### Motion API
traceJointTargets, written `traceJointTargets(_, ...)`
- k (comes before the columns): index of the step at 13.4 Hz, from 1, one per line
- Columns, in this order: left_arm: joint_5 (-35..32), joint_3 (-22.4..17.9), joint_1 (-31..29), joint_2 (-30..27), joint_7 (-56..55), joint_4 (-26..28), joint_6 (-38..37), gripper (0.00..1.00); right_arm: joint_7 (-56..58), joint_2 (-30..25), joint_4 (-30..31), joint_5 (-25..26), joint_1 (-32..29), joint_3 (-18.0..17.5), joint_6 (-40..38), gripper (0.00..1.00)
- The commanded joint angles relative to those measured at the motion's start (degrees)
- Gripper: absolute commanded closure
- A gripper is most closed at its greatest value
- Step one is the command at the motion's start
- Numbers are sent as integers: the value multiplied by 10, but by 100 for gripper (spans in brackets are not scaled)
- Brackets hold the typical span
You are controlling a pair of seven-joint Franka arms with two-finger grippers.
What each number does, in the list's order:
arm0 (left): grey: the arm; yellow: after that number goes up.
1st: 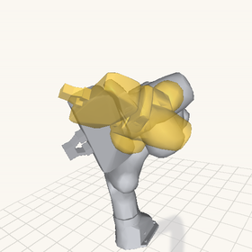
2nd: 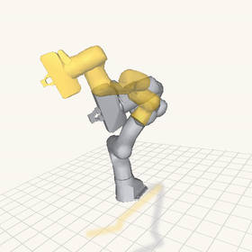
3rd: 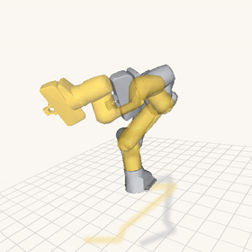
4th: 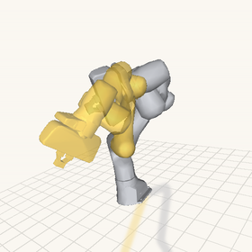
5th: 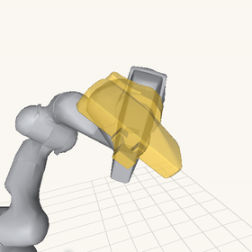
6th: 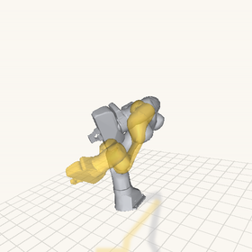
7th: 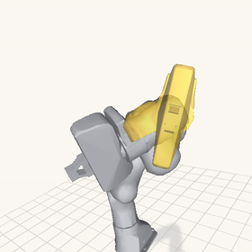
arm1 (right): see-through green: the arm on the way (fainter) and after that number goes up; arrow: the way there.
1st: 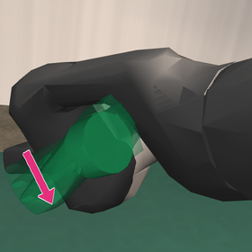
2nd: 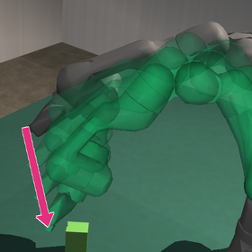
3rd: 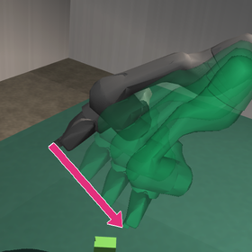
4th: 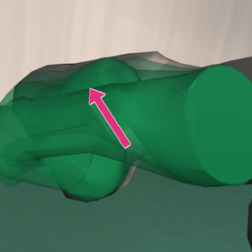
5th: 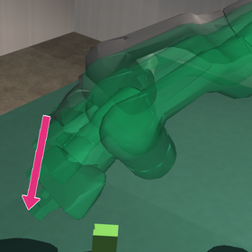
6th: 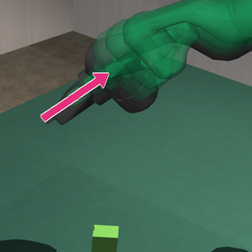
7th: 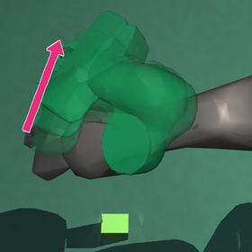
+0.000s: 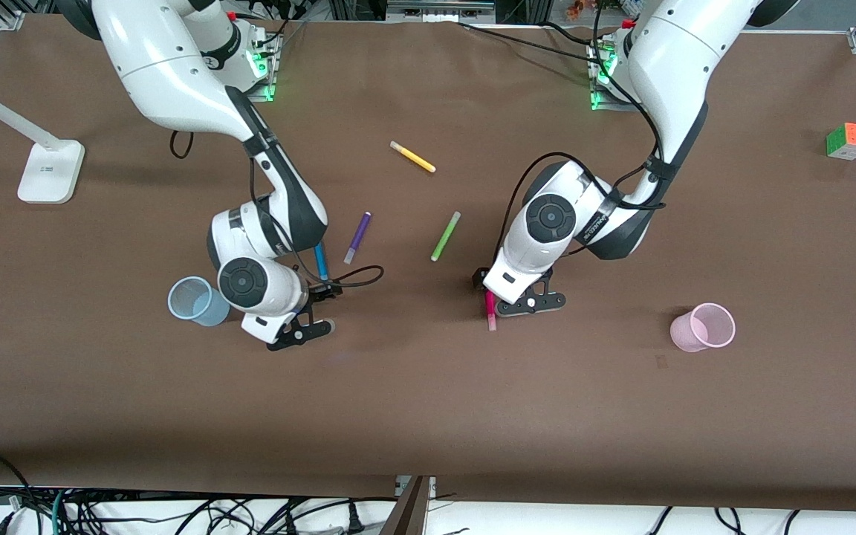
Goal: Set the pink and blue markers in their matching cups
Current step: 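Close the right gripper on the blue marker while the left gripper grasps pink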
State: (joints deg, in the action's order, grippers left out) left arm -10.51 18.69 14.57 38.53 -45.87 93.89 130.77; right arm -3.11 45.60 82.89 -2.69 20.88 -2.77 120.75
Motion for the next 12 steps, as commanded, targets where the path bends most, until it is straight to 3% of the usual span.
traceJointTargets(1,-14,-8,19,28,-13,-20,22,0,-3,-11,44,-7,8,3,40,7)
traceJointTargets(4,-14,-10,27,38,-13,-20,28,0,-13,-15,61,-7,14,4,43,21)
traceJointTargets(11,-90,-16,30,70,-12,-19,68,2,-44,-44,97,3,18,4,40,22)
traceJointTargets(12,-108,-15,29,70,-11,-19,68,5,-41,-49,105,3,19,4,40,27)
